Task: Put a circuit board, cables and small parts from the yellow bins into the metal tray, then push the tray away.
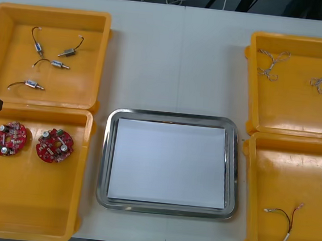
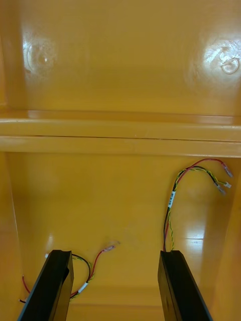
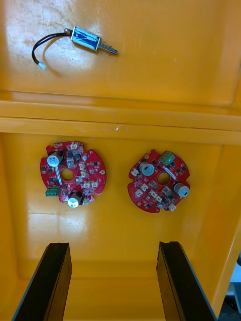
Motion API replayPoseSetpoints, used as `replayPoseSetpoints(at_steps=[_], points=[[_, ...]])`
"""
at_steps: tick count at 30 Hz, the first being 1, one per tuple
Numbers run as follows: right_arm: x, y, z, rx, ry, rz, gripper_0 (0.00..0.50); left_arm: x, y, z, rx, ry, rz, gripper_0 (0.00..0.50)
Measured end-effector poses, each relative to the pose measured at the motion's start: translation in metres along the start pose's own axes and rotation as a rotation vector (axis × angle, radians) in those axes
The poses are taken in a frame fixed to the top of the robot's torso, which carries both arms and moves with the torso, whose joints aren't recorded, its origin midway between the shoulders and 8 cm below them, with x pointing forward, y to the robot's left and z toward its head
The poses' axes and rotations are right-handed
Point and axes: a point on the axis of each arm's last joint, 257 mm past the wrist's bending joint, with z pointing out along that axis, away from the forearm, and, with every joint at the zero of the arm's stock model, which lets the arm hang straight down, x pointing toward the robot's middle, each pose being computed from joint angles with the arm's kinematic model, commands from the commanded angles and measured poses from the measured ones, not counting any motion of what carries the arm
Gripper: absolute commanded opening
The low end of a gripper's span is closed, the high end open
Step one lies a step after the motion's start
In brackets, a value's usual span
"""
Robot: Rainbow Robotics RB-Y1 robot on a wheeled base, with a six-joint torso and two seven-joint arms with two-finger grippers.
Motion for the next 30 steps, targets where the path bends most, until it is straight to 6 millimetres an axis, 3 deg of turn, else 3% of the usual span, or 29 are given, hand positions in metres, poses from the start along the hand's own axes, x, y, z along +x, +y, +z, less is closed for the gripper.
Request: replayPoseSetpoints(at_steps=[30], points=[[0.0000,0.0000,0.0000,0.000,0.000,0.000,0.489,0.0000,0.0000,0.0000,0.000,0.000,0.000,0.500]])
